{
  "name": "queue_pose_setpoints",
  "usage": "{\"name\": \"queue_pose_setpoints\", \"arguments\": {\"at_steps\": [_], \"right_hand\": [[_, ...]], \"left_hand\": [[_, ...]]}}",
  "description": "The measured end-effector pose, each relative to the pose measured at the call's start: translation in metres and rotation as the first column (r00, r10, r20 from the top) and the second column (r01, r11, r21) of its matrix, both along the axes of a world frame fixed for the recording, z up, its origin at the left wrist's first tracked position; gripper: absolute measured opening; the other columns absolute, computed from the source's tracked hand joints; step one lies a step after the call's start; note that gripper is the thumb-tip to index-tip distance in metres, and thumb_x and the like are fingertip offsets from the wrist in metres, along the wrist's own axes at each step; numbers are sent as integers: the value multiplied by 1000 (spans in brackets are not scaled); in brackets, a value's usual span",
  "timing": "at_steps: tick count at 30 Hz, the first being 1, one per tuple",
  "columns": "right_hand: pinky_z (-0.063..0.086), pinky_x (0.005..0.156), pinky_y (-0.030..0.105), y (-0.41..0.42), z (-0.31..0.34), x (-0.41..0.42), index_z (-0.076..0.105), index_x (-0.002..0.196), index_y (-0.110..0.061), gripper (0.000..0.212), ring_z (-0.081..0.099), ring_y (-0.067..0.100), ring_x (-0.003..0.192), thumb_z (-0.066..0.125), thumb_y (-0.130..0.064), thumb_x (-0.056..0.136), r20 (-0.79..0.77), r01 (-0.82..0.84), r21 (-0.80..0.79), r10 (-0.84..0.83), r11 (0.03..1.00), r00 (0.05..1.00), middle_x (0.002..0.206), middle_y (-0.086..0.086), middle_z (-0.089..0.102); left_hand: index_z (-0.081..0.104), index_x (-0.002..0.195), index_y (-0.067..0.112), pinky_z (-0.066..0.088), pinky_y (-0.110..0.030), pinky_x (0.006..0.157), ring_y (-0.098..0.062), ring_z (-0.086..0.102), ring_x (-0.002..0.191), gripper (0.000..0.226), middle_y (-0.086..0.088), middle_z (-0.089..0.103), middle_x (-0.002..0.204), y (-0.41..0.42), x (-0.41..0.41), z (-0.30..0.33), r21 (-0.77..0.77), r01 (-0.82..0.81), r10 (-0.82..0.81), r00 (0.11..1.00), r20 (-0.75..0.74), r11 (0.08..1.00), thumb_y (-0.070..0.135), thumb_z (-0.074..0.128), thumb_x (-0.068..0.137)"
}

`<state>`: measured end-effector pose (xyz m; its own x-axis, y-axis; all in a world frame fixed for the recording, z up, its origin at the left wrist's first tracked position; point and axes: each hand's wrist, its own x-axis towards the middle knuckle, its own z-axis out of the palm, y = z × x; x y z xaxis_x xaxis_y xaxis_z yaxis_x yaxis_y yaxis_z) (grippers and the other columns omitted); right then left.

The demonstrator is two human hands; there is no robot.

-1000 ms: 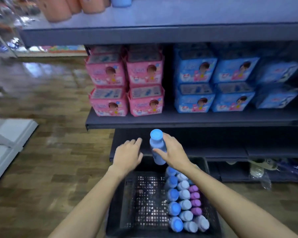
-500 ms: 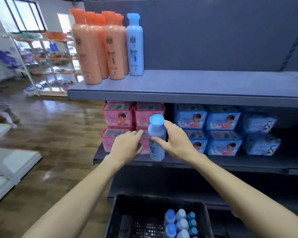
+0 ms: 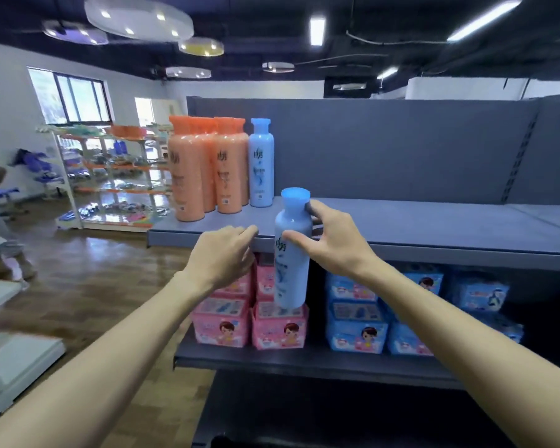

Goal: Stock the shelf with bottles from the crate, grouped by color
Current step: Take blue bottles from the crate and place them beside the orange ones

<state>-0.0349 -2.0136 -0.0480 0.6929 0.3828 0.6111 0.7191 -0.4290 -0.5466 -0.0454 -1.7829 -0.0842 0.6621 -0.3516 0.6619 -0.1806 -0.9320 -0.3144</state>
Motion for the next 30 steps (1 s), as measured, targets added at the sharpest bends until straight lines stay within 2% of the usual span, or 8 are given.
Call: {"name": "queue_pose_setpoints", "arguments": {"at_steps": [4, 8, 12, 18, 21, 23, 26, 30], "right_hand": [[56, 81, 39, 6, 48, 5, 61, 107, -22, 34, 67, 11, 88, 70, -44, 82, 57, 2, 1, -2, 1000, 998, 100, -13, 71], [58, 78, 39, 18, 93, 13, 63, 106, -23, 27, 69, 9, 84, 69, -38, 84, 76, -13, 3, 13, 1000, 997, 95, -13, 72], [58, 79, 39, 33, 120, 29, 63, 108, -23, 30, 69, 11, 87, 68, -40, 83, 107, 22, -3, -22, 1000, 994, 97, -10, 72], [56, 82, 43, 52, 124, 58, 60, 111, -21, 45, 67, 18, 91, 59, -54, 80, 74, 86, -63, -81, 994, 994, 100, -4, 71], [56, 82, 43, 62, 118, 76, 59, 111, -19, 40, 66, 19, 91, 62, -49, 84, 33, 101, -95, -99, 990, 995, 100, -1, 69], [58, 76, 40, 68, 113, 86, 59, 110, -19, 36, 65, 20, 91, 63, -45, 87, 1, 110, -92, -111, 990, 994, 102, 1, 68], [56, 64, 28, 73, 108, 97, 57, 114, -20, 35, 63, 19, 93, 61, -45, 90, -64, 112, -83, -117, 990, 991, 108, 3, 65], [47, 65, 22, 72, 113, 99, 51, 116, -19, 35, 61, 16, 95, 57, -45, 93, -127, 104, -131, -121, 986, 984, 111, 0, 63]], "left_hand": [[54, 102, 16, 43, -33, 47, -26, 63, 73, 24, 1, 65, 78, 7, 8, 38, -40, -14, 16, 999, 34, 999, 23, 54, 79], [53, 101, 16, 37, -28, 47, -25, 62, 72, 20, 2, 65, 77, 11, 15, 71, -34, -23, 25, 998, 55, 999, 23, 53, 82], [49, 99, 16, 30, -29, 49, -26, 61, 74, 17, 0, 64, 80, 11, 21, 90, -13, -20, 20, 999, 50, 1000, 27, 50, 87], [48, 100, 17, 38, -30, 51, -25, 60, 73, 16, 1, 64, 81, 18, 29, 95, -19, -49, 50, 999, 16, 999, 27, 46, 87], [48, 102, 17, 38, -31, 53, -26, 61, 77, 17, 1, 65, 85, 25, 36, 95, -22, -58, 58, 998, -16, 998, 27, 46, 87], [47, 105, 18, 40, -32, 56, -26, 61, 82, 21, 1, 65, 90, 30, 44, 94, -22, -66, 65, 996, -59, 998, 29, 47, 87], [48, 108, 19, 42, -32, 58, -25, 61, 85, 24, 1, 65, 94, 38, 55, 93, -27, -75, 72, 992, -108, 997, 30, 47, 86], [48, 106, 18, 43, -32, 58, -25, 59, 79, 22, 0, 65, 90, 50, 66, 84, -53, -76, 68, 988, -142, 996, 29, 47, 87]]}}
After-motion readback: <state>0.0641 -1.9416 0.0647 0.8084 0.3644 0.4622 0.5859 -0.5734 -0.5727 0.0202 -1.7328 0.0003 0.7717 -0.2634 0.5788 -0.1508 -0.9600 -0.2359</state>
